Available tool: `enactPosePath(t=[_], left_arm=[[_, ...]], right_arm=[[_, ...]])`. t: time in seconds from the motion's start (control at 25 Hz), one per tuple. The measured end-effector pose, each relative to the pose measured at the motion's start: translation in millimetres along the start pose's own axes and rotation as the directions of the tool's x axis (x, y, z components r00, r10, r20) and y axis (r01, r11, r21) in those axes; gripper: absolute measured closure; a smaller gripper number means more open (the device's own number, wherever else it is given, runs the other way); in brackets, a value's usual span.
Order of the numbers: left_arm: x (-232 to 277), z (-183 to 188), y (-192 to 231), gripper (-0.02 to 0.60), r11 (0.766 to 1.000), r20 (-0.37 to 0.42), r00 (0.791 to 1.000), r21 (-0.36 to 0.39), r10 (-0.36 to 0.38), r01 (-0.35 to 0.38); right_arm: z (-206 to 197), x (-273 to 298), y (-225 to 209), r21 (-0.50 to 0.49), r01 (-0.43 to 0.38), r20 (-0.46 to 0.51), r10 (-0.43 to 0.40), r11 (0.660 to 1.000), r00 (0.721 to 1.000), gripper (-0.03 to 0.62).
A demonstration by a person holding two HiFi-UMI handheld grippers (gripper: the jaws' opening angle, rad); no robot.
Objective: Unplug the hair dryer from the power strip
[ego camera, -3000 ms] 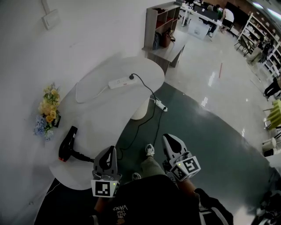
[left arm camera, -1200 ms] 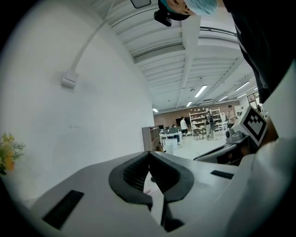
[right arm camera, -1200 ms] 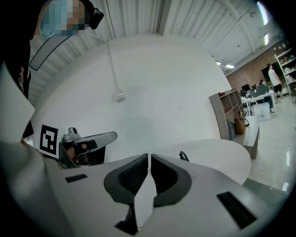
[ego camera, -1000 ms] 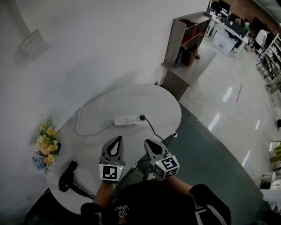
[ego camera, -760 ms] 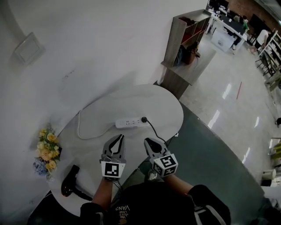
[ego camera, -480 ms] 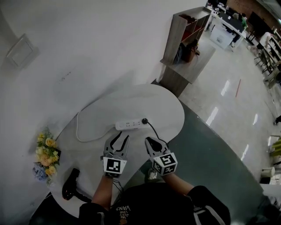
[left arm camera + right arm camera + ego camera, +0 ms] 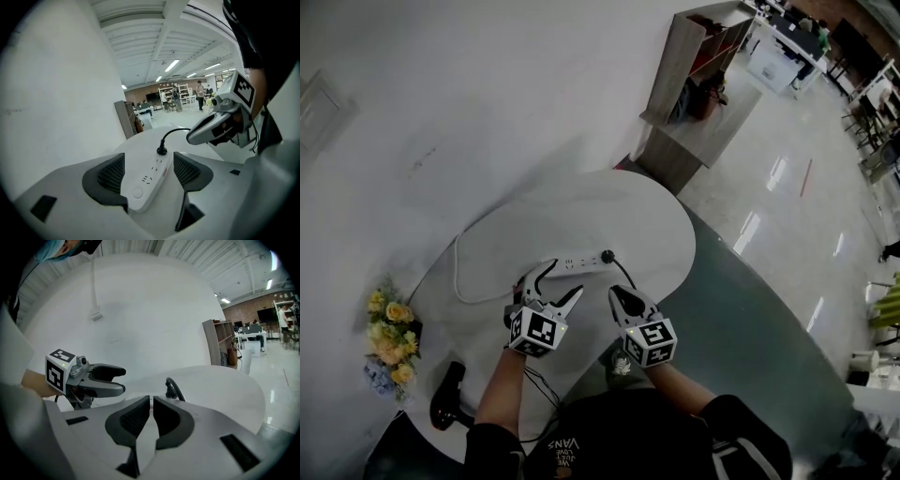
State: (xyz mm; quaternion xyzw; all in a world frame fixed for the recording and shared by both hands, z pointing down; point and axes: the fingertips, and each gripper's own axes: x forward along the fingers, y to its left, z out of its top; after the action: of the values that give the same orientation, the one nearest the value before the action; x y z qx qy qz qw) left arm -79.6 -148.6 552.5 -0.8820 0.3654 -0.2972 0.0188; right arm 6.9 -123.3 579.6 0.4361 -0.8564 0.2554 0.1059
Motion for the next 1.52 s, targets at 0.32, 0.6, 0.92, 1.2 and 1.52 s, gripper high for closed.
enactPosePath(t=[0.32, 0.6, 0.92, 1.2, 1.52], left_arm=[[36.2, -32.4, 10.4, 0.215, 0.977, -0.187, 0.974, 0.143, -0.13, 0.158], [57.1, -61.1, 3.4, 0.195, 0.946, -0.301, 0.93, 0.173, -0.213, 0.273], [68.2, -81.2, 5.4, 0.193, 0.941, -0.361, 0.903, 0.15, -0.234, 0.303], [71.9, -95.3, 0.6, 0.196, 0.936, -0.407, 0.876, 0.118, -0.258, 0.33], [70.7, -96.1, -0.3, 0.238, 0.941, -0.417, 0.872, 0.096, -0.258, 0.324]], right_arm=[[-6.9, 13.6, -9.4, 0.008, 0.019, -0.022, -0.019, 1.0, 1.0, 0.546], [-7.6, 22.5, -15.2, 0.005, 0.032, -0.031, -0.031, 0.999, 0.999, 0.546], [-6.7, 27.5, -23.5, 0.002, 0.049, -0.028, -0.049, 0.999, 0.998, 0.546], [-4.6, 33.6, -28.9, 0.009, 0.057, -0.021, -0.057, 0.998, 0.998, 0.546], [-0.2, 42.1, -34.9, 0.006, 0.065, -0.021, -0.065, 0.998, 0.998, 0.546]])
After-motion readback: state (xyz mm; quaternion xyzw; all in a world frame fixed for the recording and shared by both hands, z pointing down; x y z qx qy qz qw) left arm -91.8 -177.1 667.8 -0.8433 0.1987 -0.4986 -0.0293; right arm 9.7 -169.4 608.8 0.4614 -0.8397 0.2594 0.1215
